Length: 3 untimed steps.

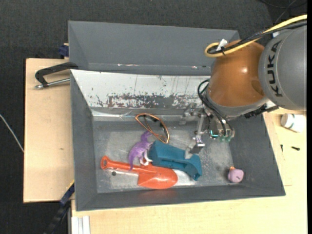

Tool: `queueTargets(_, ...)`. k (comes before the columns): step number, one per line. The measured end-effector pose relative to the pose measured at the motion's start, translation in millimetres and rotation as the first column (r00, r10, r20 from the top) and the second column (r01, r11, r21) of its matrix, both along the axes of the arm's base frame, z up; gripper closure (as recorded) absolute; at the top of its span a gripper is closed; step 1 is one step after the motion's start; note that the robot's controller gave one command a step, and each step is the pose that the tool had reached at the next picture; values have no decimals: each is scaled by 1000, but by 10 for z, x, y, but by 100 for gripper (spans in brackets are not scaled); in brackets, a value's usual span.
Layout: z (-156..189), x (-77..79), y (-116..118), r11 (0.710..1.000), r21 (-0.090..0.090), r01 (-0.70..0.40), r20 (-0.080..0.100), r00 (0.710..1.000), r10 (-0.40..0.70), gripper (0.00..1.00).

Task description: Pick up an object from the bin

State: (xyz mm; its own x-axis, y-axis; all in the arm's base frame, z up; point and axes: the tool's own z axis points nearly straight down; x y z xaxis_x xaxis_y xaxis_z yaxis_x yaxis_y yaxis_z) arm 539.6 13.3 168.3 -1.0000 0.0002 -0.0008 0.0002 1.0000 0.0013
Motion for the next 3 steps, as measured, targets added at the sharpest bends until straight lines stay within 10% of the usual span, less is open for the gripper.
queueTargets(1, -462, -119, 177, 999, 0, 36, 8, 999, -36, 0)
queueTargets(2, -923, -109, 314, 991, -3, 131, 7, 991, -131, 100)
queueTargets(3, -924, -109, 314, 991, -3, 131, 7, 991, -131, 100)
